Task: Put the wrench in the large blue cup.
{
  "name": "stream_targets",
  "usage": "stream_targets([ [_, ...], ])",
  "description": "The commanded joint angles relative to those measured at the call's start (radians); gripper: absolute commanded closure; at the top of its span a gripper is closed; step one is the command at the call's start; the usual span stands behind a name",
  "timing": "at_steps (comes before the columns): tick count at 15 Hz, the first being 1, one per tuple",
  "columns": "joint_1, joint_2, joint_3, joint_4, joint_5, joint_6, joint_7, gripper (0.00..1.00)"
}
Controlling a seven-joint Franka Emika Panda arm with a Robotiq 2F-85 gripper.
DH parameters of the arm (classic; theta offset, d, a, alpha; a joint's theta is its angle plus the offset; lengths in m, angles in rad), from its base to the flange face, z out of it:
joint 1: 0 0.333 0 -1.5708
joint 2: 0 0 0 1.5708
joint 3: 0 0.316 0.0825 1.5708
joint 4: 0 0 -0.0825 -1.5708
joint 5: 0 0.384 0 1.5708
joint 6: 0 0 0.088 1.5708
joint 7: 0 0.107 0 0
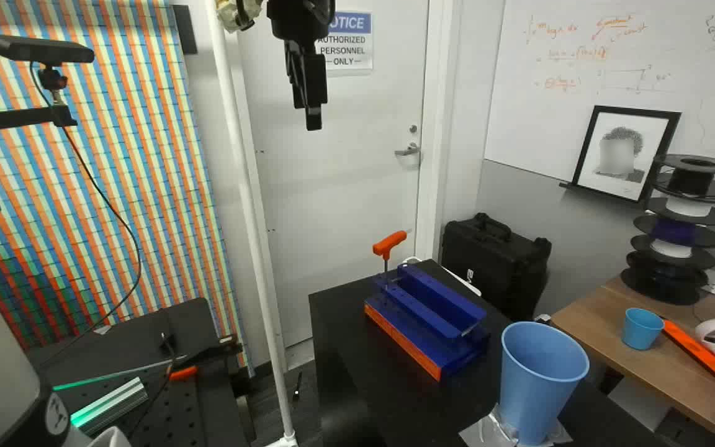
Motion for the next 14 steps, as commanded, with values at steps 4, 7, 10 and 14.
stream_targets([
  [4, -0.001, -0.004, 0.000, 0.023, 0.000, -0.002, 0.000, 0.00],
  [7, -0.001, -0.003, 0.000, 0.023, 0.000, -0.002, 0.000, 0.00],
  [10, -0.001, -0.003, 0.000, 0.023, 0.000, -0.002, 0.000, 0.00],
  [14, -0.001, -0.003, 0.000, 0.023, 0.000, -0.002, 0.000, 0.00],
])
